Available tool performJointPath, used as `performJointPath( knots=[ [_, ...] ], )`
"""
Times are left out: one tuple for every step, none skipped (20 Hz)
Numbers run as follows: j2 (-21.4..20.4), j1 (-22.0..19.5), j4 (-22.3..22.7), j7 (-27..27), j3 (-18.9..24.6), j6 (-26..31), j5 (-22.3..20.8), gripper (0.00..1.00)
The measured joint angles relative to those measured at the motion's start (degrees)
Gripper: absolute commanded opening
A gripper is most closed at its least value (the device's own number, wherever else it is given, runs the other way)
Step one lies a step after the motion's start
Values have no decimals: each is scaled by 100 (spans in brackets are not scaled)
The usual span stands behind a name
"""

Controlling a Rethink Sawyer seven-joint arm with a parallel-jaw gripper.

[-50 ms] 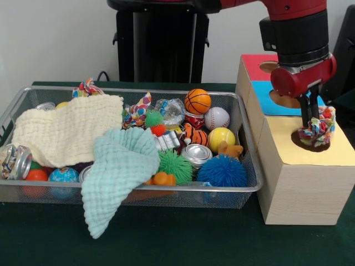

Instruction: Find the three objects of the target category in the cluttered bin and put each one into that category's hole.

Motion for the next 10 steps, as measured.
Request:
performJointPath(
  knots=[
    [-1,41,-19,0,-44,0,0,0],
    [-2,71,-34,0,-76,0,0,0],
    [-4,97,-49,0,-105,1,0,0],
    [-5,114,-60,0,-126,1,0,0],
    [-5,151,-85,0,-178,1,0,0],
    [-5,162,-93,0,-195,1,0,0],
    [-5,175,-107,0,-224,1,0,0],
    [-5,179,-113,0,-239,1,0,0],
    [-5,184,-120,0,-253,0,0,0],
    [-5,188,-125,0,-271,-2,0,0]
  ],
)
